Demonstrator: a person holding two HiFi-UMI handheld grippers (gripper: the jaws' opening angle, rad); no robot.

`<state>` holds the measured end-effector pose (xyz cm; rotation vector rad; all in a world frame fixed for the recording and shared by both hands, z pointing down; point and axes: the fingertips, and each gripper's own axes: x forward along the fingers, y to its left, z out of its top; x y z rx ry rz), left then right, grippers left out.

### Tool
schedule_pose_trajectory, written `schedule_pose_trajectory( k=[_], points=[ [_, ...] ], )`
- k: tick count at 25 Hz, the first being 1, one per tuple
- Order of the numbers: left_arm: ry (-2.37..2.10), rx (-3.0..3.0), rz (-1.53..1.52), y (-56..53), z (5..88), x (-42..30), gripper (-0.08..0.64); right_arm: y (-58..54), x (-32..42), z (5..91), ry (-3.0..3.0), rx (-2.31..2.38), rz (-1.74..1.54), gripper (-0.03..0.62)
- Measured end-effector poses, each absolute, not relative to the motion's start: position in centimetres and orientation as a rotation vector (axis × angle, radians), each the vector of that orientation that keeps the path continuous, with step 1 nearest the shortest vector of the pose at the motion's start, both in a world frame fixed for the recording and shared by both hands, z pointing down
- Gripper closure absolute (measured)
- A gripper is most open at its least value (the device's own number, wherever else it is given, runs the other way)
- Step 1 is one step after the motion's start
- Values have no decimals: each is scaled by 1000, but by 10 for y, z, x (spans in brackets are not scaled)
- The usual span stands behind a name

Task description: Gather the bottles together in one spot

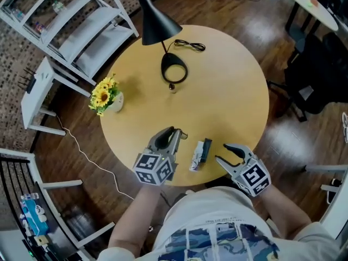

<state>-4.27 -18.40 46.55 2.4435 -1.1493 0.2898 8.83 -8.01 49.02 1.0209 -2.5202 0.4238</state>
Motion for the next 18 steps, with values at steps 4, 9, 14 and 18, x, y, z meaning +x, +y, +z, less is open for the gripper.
schedule_pose_trajectory(
  k=[4,9,14,18],
  points=[
    [-1289,2450,422,-227,498,-31,489,-96,123,502,-2512,1038,465,380],
    [-1388,2416,533,-284,531,-34,489,-117,147,522,-2477,1063,543,380],
    [-1452,2378,580,-333,562,-38,489,-130,167,534,-2442,1077,591,380],
    [-1508,2371,611,-364,581,-40,489,-138,180,543,-2412,1094,623,380]
  ],
)
